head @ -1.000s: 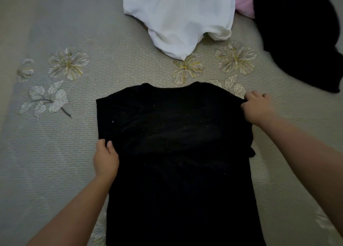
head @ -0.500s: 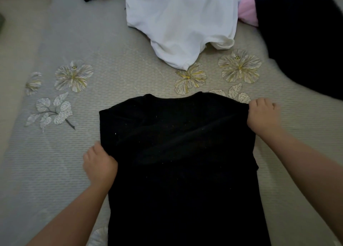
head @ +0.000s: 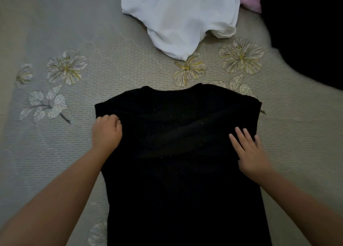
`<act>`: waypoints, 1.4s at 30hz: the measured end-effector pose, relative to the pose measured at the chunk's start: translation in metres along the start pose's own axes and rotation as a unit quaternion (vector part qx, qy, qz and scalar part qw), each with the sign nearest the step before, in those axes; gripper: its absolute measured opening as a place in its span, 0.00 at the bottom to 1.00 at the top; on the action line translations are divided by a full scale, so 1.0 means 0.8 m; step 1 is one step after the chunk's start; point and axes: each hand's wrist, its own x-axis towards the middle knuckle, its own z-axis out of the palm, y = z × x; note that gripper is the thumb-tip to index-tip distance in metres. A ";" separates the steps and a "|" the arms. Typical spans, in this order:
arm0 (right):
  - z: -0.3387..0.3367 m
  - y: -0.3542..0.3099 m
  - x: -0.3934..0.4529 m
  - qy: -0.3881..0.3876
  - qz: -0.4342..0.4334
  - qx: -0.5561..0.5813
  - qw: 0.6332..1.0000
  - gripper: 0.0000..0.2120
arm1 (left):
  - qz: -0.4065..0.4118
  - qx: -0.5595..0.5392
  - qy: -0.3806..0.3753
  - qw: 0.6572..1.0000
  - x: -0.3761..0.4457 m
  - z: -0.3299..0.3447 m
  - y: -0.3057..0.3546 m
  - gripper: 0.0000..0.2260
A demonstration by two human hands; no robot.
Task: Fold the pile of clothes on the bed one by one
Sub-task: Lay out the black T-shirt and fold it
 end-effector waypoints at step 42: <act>0.007 -0.040 -0.030 -0.025 -0.017 -0.084 0.996 0.30 | 0.327 0.053 0.063 0.941 -0.100 0.009 -0.071 0.14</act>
